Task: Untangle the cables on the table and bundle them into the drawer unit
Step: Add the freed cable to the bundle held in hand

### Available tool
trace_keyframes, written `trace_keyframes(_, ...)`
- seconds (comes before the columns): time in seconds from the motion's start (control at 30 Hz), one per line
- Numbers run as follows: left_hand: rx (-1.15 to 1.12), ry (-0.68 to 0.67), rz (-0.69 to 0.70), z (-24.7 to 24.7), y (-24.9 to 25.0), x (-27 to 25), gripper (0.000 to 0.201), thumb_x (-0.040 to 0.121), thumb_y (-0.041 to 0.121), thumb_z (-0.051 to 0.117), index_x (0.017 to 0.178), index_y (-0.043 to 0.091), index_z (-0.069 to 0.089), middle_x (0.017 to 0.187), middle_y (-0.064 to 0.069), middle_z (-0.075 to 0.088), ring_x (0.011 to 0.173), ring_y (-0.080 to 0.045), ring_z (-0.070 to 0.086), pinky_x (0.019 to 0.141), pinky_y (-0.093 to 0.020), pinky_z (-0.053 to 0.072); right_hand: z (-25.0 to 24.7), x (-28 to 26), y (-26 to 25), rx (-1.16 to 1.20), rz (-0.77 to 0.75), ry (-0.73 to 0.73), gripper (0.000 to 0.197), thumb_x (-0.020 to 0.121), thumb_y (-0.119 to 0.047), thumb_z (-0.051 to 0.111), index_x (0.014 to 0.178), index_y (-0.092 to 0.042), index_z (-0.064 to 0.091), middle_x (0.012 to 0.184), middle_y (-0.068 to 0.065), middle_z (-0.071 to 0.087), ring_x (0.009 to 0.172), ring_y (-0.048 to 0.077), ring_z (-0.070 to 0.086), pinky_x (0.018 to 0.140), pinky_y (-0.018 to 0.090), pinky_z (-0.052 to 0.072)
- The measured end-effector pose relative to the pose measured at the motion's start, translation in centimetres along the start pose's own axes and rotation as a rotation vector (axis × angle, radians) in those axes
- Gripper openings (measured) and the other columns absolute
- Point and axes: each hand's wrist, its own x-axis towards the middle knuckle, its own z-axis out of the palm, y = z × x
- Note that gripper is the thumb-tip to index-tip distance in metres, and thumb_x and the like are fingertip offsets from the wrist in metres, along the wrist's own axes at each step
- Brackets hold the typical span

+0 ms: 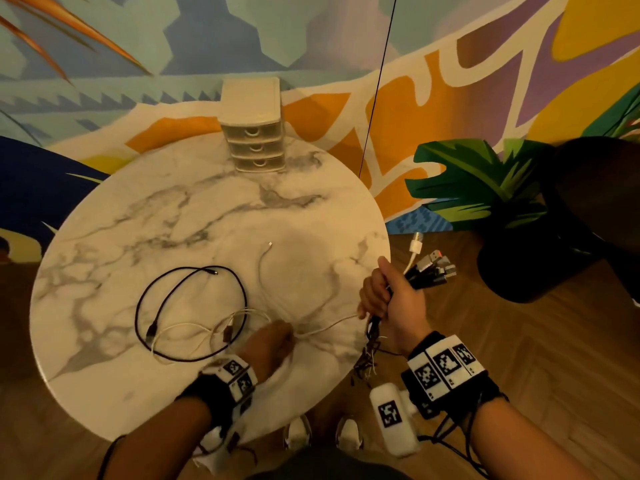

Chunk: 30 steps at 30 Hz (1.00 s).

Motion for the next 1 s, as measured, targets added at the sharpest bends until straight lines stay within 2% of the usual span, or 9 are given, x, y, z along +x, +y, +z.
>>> trace_keyframes(0.1, 0.187, 0.27, -0.082, -2.9, -4.2, 2.1, 0.035, 0.096, 0.029, 0.037, 0.094, 0.003, 0.06, 0.097, -0.018, 0.059, 0.088, -0.03, 0.058, 0.082, -0.037, 0.045, -1.2, -0.5, -0.4, 0.003, -0.053, 0.04, 0.058, 0.099, -0.027, 0.036, 0.043, -0.014, 0.028, 0.038, 0.002, 0.022, 0.037, 0.016, 0.019, 0.041, 0.025, 0.03)
trace_keyframes(0.2, 0.209, 0.554, 0.022, -6.9, -4.2, 3.4, 0.011, 0.09, 0.009, 0.051, 0.091, 0.001, 0.058, 0.098, -0.02, 0.055, 0.085, -0.033, 0.054, 0.076, -0.037, 0.042, -2.0, -1.0, -0.7, -0.067, -0.123, 0.103, 0.06, 0.101, -0.025, 0.034, 0.042, -0.014, 0.029, 0.039, 0.0, 0.024, 0.037, 0.014, 0.021, 0.043, 0.024, 0.03)
trace_keyframes(0.43, 0.083, 0.39, -0.204, -5.7, -6.1, 2.8, 0.022, 0.093, 0.008, 0.05, 0.107, -0.005, 0.06, 0.116, -0.026, 0.056, 0.105, -0.04, 0.054, 0.09, -0.041, 0.04, -4.0, -2.8, -1.0, -0.21, -0.127, 0.319, 0.056, 0.093, -0.045, 0.044, 0.051, -0.012, 0.028, 0.042, -0.005, 0.03, 0.04, 0.011, 0.029, 0.053, 0.031, 0.029)
trace_keyframes(0.57, -0.287, 0.619, -0.273, -11.0, -2.0, 3.0, 0.016, 0.095, 0.019, 0.049, 0.095, 0.008, 0.061, 0.09, -0.018, 0.065, 0.065, -0.03, 0.063, 0.058, -0.029, 0.049, -3.4, -3.5, -1.3, -0.451, -0.125, 0.337, 0.058, 0.08, -0.066, 0.041, 0.05, -0.017, 0.033, 0.047, -0.004, 0.035, 0.043, 0.008, 0.033, 0.055, 0.03, 0.033)
trace_keyframes(0.63, -0.344, 0.671, -0.186, -12.5, 1.3, 2.5, 0.017, 0.094, 0.023, 0.053, 0.09, 0.011, 0.064, 0.074, -0.011, 0.066, 0.048, -0.022, 0.061, 0.049, -0.026, 0.048, -2.2, -3.6, -1.5, -0.572, -0.161, 0.234, 0.056, 0.09, -0.056, 0.035, 0.051, -0.015, 0.041, 0.05, 0.0, 0.036, 0.044, 0.007, 0.033, 0.054, 0.027, 0.031)
trace_keyframes(0.8, -0.282, 0.648, 0.088, -10.4, 8.4, -0.2, 0.011, 0.091, 0.016, 0.057, 0.092, 0.013, 0.067, 0.085, -0.001, 0.066, 0.056, -0.015, 0.063, 0.056, -0.035, 0.054, 1.2, -2.9, -0.9, -0.691, -0.042, -0.113, 0.054, 0.099, -0.045, 0.032, 0.078, -0.015, 0.072, 0.051, 0.001, 0.03, 0.043, 0.008, 0.026, 0.047, 0.024, 0.024)
trace_keyframes(0.87, -0.137, 0.614, 0.172, -8.3, 9.8, -1.0, 0.012, 0.091, 0.013, 0.056, 0.094, 0.014, 0.068, 0.087, 0.0, 0.064, 0.061, -0.016, 0.062, 0.062, -0.034, 0.052, 2.3, -2.3, -0.1, -0.716, 0.007, -0.138, 0.051, 0.097, -0.05, 0.035, 0.078, -0.018, 0.069, 0.05, -0.002, 0.033, 0.043, 0.008, 0.029, 0.05, 0.025, 0.027)
trace_keyframes(0.93, -0.114, 0.621, 0.203, -6.8, 9.9, -1.7, 0.014, 0.091, 0.011, 0.055, 0.097, 0.014, 0.068, 0.088, 0.002, 0.06, 0.063, -0.017, 0.06, 0.062, -0.033, 0.051, 2.8, -1.4, 0.5, -0.665, 0.043, -0.077, 0.057, 0.096, -0.05, 0.04, 0.078, -0.002, 0.064, 0.045, -0.007, 0.036, 0.041, 0.007, 0.032, 0.052, 0.029, 0.029)
trace_keyframes(1.0, -0.133, 0.66, 0.176, -5.8, 9.3, -1.7, 0.014, 0.092, 0.012, 0.053, 0.098, 0.015, 0.066, 0.088, 0.003, 0.059, 0.064, -0.019, 0.06, 0.061, -0.038, 0.052, 2.9, -0.6, 0.9, -0.612, 0.082, -0.044, 0.047, 0.098, -0.04, 0.043, 0.087, -0.002, 0.068, 0.043, -0.006, 0.035, 0.038, 0.006, 0.031, 0.048, 0.025, 0.028)
